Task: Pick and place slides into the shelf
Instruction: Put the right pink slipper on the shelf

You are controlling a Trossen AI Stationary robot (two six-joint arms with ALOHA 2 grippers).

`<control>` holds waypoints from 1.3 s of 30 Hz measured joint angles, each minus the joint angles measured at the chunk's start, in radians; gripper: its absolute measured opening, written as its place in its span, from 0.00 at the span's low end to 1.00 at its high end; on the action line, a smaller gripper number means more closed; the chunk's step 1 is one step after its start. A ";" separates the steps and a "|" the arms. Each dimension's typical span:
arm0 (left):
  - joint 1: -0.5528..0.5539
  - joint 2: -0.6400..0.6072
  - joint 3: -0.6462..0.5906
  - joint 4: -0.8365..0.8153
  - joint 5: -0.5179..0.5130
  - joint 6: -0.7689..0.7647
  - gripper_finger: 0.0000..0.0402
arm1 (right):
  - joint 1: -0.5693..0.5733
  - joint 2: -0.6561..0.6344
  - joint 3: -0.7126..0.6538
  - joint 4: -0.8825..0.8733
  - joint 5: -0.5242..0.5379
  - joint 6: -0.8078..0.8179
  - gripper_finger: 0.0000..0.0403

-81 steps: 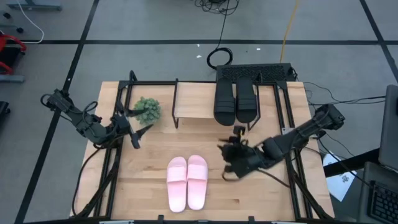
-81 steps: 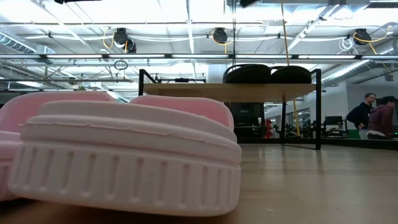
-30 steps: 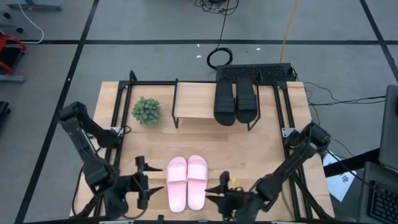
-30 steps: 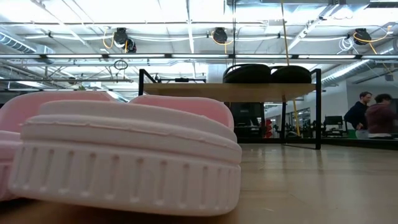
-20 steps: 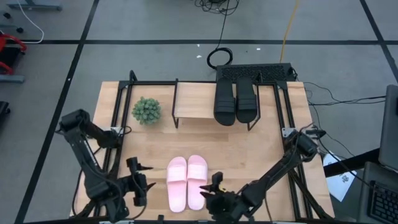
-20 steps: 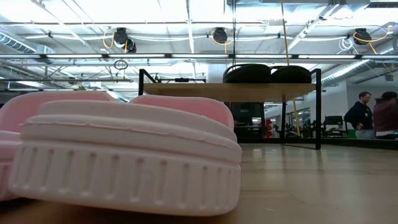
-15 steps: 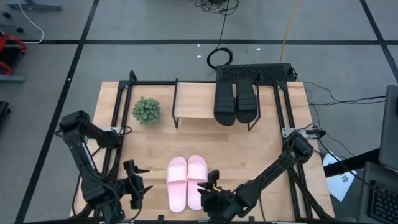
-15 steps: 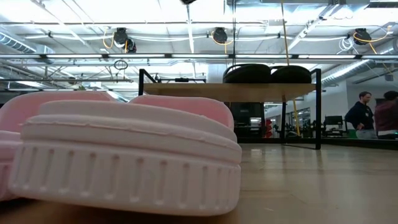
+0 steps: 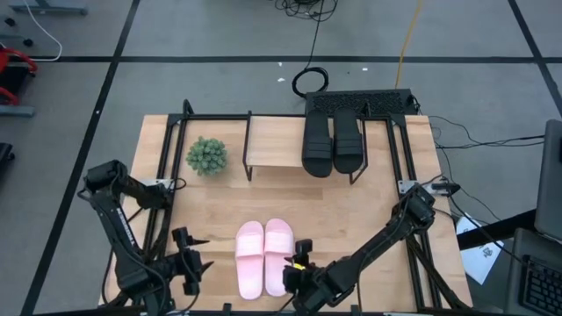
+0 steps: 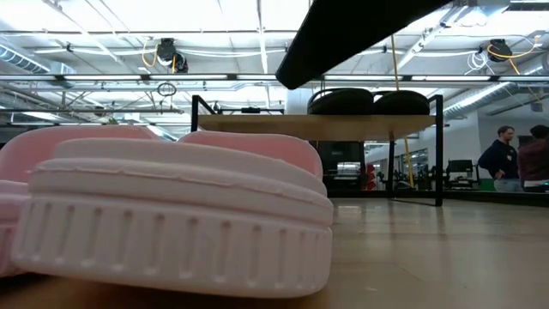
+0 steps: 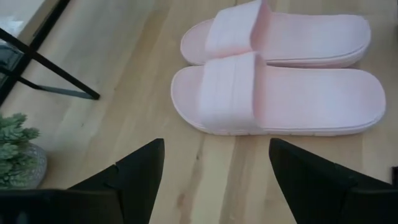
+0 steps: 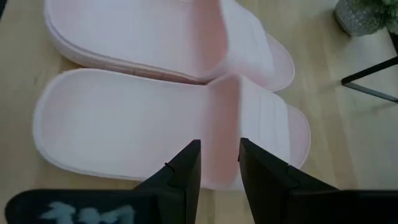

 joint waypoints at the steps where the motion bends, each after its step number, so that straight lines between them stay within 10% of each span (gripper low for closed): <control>1: 0.002 0.000 0.000 -0.006 -0.002 -0.001 0.73 | -0.003 0.000 0.000 -0.001 -0.001 0.000 0.24; 39: 0.001 0.000 0.000 -0.022 0.002 0.031 0.73 | -0.089 0.049 -0.002 0.016 0.021 0.014 0.24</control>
